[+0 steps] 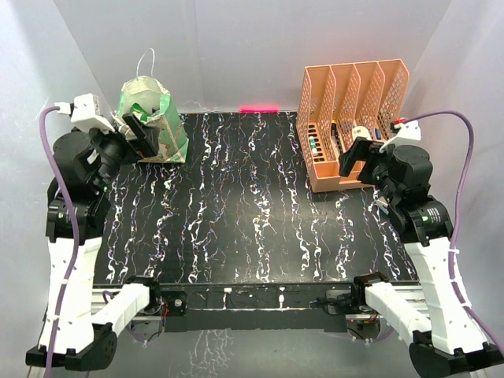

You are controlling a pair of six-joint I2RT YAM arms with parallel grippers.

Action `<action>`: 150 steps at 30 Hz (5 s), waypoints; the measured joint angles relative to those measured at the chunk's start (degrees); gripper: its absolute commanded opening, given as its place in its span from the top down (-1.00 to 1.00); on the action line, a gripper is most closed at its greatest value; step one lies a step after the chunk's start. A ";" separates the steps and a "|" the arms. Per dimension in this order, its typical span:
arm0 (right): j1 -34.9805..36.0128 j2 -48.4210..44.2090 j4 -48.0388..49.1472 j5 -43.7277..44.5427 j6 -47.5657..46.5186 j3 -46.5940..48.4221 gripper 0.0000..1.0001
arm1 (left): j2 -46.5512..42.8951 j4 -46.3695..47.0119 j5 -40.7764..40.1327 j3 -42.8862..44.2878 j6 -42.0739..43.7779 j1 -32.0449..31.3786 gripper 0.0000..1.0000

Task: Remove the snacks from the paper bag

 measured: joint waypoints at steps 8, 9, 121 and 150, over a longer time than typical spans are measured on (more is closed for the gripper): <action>-0.22 -3.78 3.50 -5.53 -0.26 -6.54 -0.96 | 8.09 -9.16 1.44 1.92 -3.39 2.23 -0.97; -0.22 -4.15 4.02 -6.38 -0.46 -7.50 -0.96 | 9.05 -9.97 1.49 2.19 -3.76 2.40 -0.97; 36.11 35.93 30.25 -15.50 5.03 5.70 -0.96 | -19.04 -24.33 -8.92 -21.22 -8.31 7.65 1.00; 43.10 97.98 58.27 -5.31 11.15 70.31 -0.28 | -25.35 -29.16 -30.69 -20.44 -8.20 2.36 1.00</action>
